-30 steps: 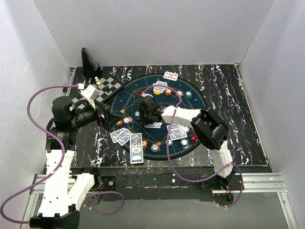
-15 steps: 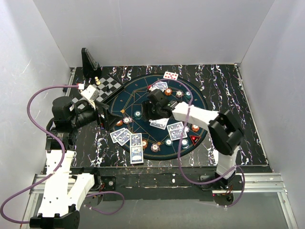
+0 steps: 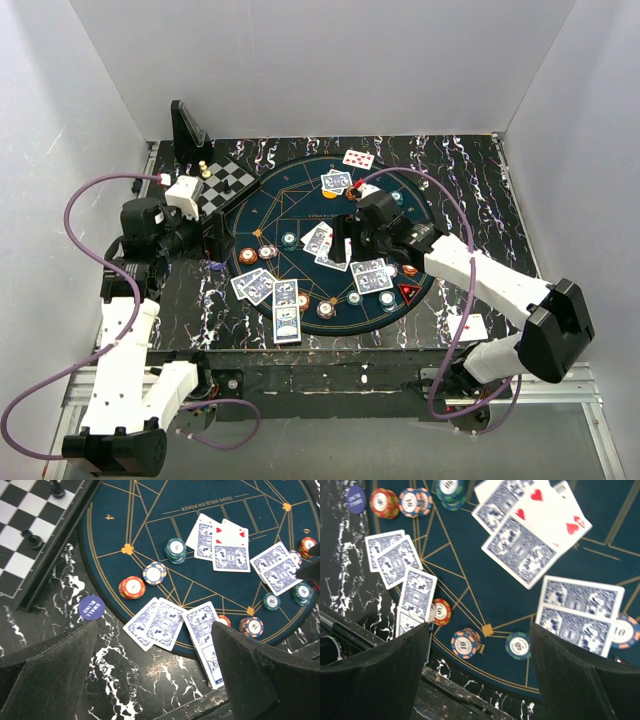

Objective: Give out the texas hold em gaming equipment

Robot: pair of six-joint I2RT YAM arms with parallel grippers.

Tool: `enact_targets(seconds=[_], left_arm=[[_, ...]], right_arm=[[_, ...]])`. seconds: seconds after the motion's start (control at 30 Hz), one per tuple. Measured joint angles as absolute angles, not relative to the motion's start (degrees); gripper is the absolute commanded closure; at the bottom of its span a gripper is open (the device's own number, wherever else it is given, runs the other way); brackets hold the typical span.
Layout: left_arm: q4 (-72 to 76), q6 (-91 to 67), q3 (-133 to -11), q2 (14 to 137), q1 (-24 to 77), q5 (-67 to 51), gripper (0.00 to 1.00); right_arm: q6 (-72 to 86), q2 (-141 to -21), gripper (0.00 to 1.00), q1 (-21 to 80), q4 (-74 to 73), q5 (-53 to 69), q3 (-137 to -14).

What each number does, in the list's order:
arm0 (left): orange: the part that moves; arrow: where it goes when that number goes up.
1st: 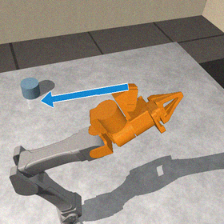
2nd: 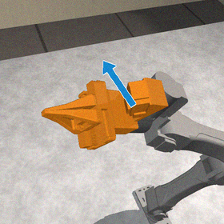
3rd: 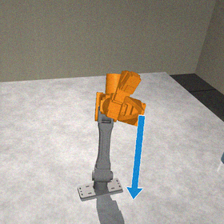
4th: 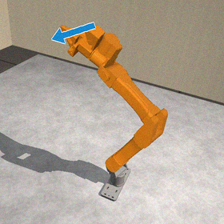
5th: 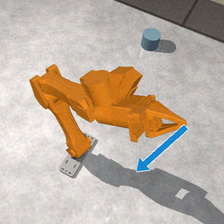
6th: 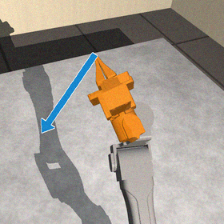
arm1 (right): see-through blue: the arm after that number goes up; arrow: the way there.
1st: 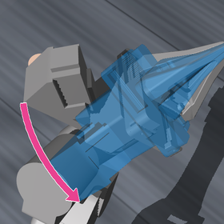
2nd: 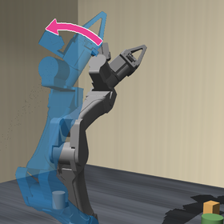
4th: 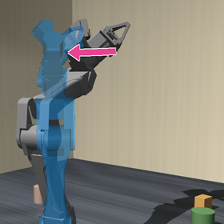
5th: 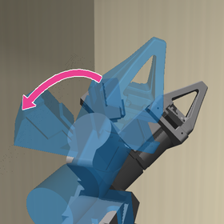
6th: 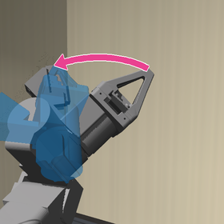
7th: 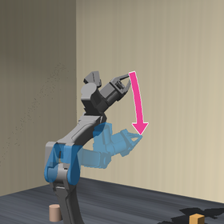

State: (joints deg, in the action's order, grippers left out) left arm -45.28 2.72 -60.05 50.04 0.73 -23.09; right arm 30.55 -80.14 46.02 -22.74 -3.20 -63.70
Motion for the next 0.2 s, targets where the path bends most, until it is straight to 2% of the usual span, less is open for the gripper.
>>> enact_targets(seconds=[0.2], left_arm=[[-45.69,2.76,-60.01,47.77,0.62,-20.25,0.00]], right_arm=[[31.31,-77.43,0.11,44.97,-27.38,-3.73,-62.85]])
